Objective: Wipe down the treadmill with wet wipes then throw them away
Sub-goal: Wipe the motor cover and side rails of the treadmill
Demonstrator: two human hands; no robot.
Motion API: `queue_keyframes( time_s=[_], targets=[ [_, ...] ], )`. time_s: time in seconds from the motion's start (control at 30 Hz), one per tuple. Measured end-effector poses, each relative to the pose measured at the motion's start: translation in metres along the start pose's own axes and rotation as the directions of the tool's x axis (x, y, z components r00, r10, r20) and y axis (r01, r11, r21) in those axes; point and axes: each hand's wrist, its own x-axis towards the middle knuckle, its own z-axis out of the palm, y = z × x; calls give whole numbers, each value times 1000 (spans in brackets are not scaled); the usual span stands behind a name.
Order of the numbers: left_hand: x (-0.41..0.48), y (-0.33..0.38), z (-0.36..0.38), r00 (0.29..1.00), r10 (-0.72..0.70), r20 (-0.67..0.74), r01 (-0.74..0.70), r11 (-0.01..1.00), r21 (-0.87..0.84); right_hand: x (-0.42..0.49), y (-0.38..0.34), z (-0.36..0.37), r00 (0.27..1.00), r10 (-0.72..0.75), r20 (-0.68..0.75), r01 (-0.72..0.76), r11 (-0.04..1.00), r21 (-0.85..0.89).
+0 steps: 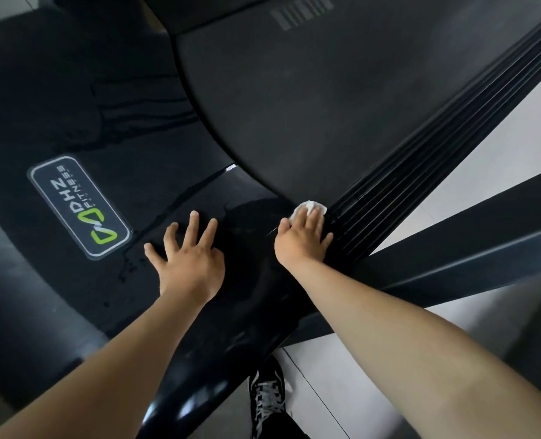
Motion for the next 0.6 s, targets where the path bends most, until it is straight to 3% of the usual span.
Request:
queue_keyframes(
  time_s=[0.1, 0.17, 0.27, 0.37, 0.43, 0.5, 0.6],
  targets=[
    [1, -2, -2, 1000, 2, 5, -2, 1000, 7, -3, -19, 3, 1000, 12, 18, -13, 999, 31],
    [1, -2, -3, 1000, 4, 13, -4, 1000, 8, -7, -35, 6, 992, -126, 29, 126, 992, 18],
    [1, -2, -3, 1000, -2, 17, 2, 1000, 9, -17, -57, 8, 921, -385, 66, 387, 922, -18],
    [1, -4, -5, 1000, -3, 30, 3, 1000, 7, -22, -56, 11, 878, -470, 92, 477, 875, -80],
    [0, -4, -7, 999, 0, 44, 0, 1000, 10, -21, -42, 10, 930, -363, 51, 366, 928, -68],
    [0, -3, -9, 998, 4, 62, -5, 1000, 11, -19, -24, 7, 986, -160, 44, 161, 987, -25],
    [-2, -5, -9, 998, 14, 65, -15, 1000, 14, -21, -12, 1, 998, -34, 51, 36, 999, -21]
  ],
)
